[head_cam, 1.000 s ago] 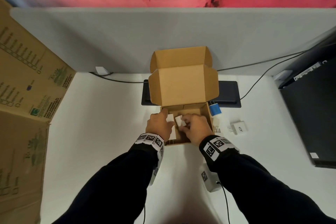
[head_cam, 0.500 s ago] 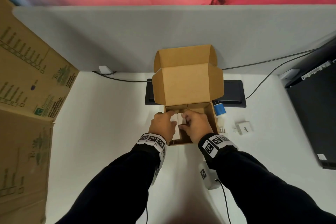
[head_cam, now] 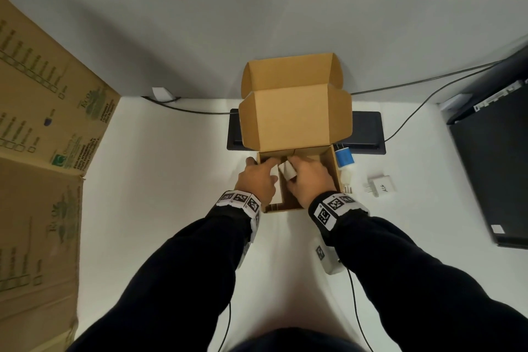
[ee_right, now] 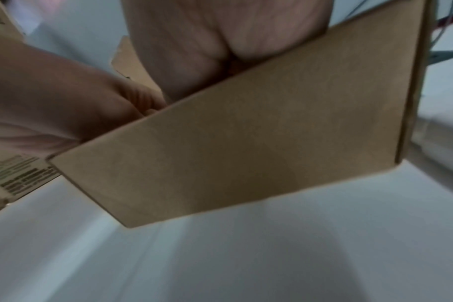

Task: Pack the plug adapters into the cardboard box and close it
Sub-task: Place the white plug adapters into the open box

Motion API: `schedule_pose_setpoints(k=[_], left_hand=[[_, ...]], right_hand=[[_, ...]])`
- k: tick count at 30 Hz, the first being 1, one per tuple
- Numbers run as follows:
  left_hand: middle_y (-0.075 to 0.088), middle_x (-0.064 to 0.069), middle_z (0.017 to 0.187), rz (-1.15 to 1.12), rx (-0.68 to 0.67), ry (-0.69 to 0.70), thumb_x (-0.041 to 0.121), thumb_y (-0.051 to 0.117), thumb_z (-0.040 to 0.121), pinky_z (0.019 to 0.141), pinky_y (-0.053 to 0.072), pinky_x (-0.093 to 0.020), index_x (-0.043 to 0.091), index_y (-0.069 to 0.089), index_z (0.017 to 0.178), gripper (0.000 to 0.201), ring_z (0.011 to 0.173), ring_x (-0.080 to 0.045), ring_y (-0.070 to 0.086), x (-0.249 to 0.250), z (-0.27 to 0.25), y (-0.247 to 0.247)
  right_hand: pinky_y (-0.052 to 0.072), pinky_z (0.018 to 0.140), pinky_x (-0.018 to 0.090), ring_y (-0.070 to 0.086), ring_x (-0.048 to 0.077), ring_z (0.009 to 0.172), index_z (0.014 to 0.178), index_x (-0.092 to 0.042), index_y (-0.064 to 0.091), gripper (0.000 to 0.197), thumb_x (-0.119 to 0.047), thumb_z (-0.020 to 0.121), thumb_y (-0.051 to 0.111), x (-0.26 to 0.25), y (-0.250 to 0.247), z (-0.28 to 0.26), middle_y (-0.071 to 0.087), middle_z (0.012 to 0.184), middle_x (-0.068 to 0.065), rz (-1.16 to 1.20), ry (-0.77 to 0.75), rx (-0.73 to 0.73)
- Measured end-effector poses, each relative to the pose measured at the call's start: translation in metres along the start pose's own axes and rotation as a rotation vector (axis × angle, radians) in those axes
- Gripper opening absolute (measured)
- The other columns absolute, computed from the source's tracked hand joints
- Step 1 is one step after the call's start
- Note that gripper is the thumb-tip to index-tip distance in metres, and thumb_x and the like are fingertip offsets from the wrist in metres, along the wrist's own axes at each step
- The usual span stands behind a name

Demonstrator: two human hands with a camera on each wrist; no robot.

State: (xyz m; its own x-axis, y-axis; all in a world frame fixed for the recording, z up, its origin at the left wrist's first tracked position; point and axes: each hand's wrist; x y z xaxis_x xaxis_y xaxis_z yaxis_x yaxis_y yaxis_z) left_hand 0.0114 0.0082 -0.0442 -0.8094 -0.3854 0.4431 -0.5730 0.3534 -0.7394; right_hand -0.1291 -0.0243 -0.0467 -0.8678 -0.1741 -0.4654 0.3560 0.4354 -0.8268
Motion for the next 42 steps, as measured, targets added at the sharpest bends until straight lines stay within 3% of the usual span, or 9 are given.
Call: schedule_pose_setpoints(k=[7,12,15,19,26,29,34,39,42], left_hand=[[0.043,-0.011,0.119,-0.015,0.013,-0.003,0.024,0.053,0.099,0.089,0.051,-0.041,0.039,0.046,0.138,0.042,0.096,-0.039,0.062,-0.002,0.001,0.003],[0.043,-0.011,0.119,-0.025,0.005,-0.004,0.024,0.053,0.099,0.091,0.051,-0.041,0.040,0.046,0.140,0.046,0.096,-0.038,0.061,-0.004,0.003,0.004],[0.043,-0.010,0.120,-0.024,0.004,-0.006,0.024,0.053,0.099,0.091,0.050,-0.041,0.041,0.046,0.141,0.046,0.097,-0.037,0.060,-0.005,0.003,0.004],[0.044,-0.010,0.121,-0.023,0.009,-0.002,0.025,0.053,0.099,0.097,0.049,-0.042,0.042,0.046,0.141,0.046,0.100,-0.037,0.060,-0.006,0.004,0.004],[0.043,-0.010,0.122,-0.027,0.001,-0.015,0.023,0.053,0.099,0.097,0.048,-0.041,0.039,0.048,0.141,0.045,0.099,-0.037,0.061,-0.007,0.005,0.004],[0.040,-0.010,0.124,-0.020,0.030,-0.002,0.022,0.054,0.098,0.094,0.051,-0.042,0.039,0.046,0.141,0.047,0.094,-0.037,0.062,-0.007,0.002,0.007],[0.026,-0.011,0.136,0.032,0.153,0.096,0.011,0.057,0.092,0.082,0.054,-0.048,0.041,0.046,0.124,0.046,0.096,-0.036,0.051,-0.008,-0.004,0.017],[0.024,-0.010,0.146,0.041,0.163,0.094,0.015,0.057,0.095,0.096,0.051,-0.047,0.040,0.061,0.127,0.041,0.109,-0.035,0.049,-0.011,-0.002,0.018],[0.026,-0.011,0.145,0.034,0.160,0.121,0.017,0.057,0.095,0.098,0.051,-0.048,0.038,0.064,0.126,0.038,0.108,-0.035,0.053,-0.012,-0.003,0.020]], right_hand=[[0.050,0.095,0.038,0.056,0.028,0.120,0.135,-0.026,0.059,0.047,-0.009,0.091,0.057,0.007,-0.001,-0.004,0.050,0.142,0.002,-0.098,-0.113,-0.032],[0.054,0.090,0.039,0.056,0.030,0.112,0.123,-0.021,0.058,0.037,-0.016,0.087,0.064,0.007,0.008,-0.014,0.044,0.131,0.009,0.016,-0.016,0.135],[0.053,0.089,0.038,0.061,0.030,0.107,0.129,-0.024,0.052,0.040,-0.026,0.092,0.065,0.003,0.010,-0.014,0.047,0.133,0.011,0.043,0.044,0.064],[0.052,0.098,0.040,0.060,0.033,0.111,0.132,-0.023,0.061,0.041,-0.013,0.093,0.060,-0.002,0.011,-0.003,0.047,0.133,0.013,0.038,-0.017,-0.028],[0.045,0.080,0.018,0.051,0.021,0.094,0.110,-0.011,0.065,0.026,-0.005,0.085,0.070,0.012,0.020,-0.002,0.045,0.107,0.003,0.085,-0.086,-0.035],[0.045,0.090,0.026,0.052,0.020,0.097,0.117,-0.014,0.066,0.038,0.003,0.084,0.067,0.010,0.019,0.002,0.052,0.112,0.008,0.092,-0.114,0.013],[0.050,0.083,0.033,0.059,0.024,0.093,0.091,-0.013,0.066,0.016,0.001,0.083,0.066,0.006,0.013,0.005,0.061,0.102,0.007,0.099,-0.133,0.044],[0.043,0.102,0.033,0.055,0.025,0.116,0.113,-0.010,0.073,0.022,-0.011,0.093,0.062,0.015,0.007,-0.001,0.062,0.125,0.009,0.032,-0.215,-0.017],[0.045,0.091,0.030,0.055,0.015,0.098,0.112,-0.011,0.072,0.022,-0.013,0.095,0.059,0.028,-0.011,-0.018,0.064,0.112,0.004,0.142,-0.260,0.104]])
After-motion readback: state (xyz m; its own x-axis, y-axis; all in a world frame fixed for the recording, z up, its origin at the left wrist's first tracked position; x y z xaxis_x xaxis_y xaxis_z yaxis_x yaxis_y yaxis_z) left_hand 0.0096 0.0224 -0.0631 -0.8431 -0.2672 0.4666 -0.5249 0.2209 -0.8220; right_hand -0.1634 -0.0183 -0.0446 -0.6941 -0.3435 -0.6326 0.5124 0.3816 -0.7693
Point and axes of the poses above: each hand's wrist, its own z-axis towards the middle knuckle, its own y-axis out of the palm, x = y × z
